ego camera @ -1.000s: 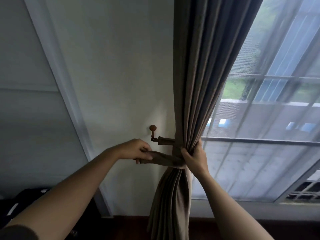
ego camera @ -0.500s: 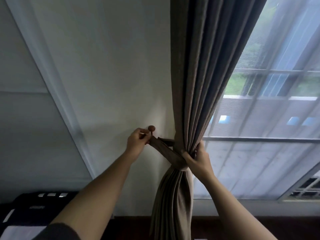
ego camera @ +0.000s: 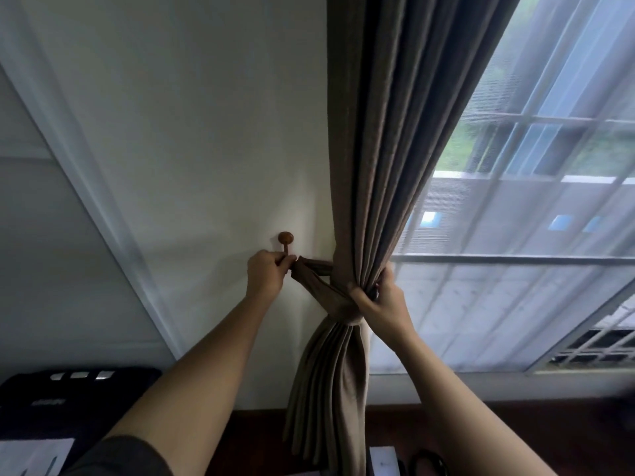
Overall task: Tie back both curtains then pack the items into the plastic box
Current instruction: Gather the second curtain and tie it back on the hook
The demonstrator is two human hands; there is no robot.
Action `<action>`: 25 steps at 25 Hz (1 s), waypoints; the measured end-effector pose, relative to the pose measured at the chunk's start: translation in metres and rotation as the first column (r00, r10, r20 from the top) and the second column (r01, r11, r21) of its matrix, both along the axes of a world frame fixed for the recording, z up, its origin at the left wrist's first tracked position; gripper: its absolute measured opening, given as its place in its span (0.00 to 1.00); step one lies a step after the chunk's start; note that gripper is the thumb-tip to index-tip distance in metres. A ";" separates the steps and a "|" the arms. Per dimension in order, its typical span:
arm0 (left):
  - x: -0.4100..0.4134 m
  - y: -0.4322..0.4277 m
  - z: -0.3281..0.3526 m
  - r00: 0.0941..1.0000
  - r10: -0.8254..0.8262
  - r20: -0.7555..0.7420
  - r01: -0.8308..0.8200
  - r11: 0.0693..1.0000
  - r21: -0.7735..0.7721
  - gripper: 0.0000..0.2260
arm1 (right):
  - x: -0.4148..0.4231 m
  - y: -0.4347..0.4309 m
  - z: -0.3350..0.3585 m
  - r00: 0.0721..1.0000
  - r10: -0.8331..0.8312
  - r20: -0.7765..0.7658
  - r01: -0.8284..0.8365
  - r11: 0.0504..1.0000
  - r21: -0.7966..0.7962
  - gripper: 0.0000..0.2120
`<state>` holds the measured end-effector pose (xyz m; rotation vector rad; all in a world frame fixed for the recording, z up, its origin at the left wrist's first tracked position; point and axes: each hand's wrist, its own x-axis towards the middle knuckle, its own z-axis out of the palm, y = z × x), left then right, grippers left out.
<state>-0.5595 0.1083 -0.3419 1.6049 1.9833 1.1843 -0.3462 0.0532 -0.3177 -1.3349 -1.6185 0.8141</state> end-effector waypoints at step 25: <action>0.132 -0.101 -0.112 0.917 0.062 -0.393 0.026 0.976 0.214 0.12 | 0.050 0.043 -0.112 0.904 0.334 0.266 -0.343 0.939 -0.014 0.09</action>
